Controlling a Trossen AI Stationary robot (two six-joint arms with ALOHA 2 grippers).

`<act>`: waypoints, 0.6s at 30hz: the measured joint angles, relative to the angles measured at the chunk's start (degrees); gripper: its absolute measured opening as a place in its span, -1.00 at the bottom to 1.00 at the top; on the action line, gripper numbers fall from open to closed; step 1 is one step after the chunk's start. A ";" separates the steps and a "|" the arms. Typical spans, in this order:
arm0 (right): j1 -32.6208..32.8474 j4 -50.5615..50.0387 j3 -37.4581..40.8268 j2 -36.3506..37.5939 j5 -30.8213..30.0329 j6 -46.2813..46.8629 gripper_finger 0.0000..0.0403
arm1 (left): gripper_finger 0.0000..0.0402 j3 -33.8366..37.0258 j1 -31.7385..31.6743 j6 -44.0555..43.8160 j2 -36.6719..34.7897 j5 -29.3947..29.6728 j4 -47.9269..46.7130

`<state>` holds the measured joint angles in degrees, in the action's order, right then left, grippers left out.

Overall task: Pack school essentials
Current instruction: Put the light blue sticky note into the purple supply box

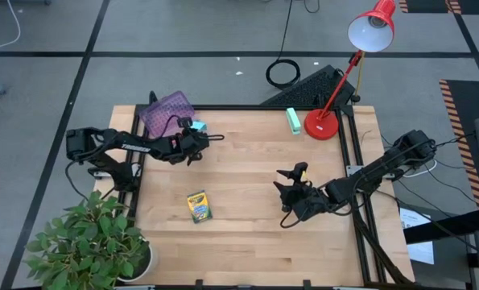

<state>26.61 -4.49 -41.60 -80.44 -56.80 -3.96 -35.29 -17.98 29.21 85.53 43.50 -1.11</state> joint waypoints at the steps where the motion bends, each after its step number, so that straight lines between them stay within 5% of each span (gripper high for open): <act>1: 0.00 -0.01 0.00 -0.02 0.00 -0.06 0.05 | -0.75 -0.07 0.00 -0.23 0.33 -0.01 0.90; 18: 0.00 -0.04 0.00 -0.02 0.02 -0.19 0.05 | 0.01 -0.11 1.05 -4.25 0.47 -3.14 -1.41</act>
<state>26.61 -4.54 -41.60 -80.47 -56.77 -4.14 -35.40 -16.93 24.96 86.01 40.36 -2.51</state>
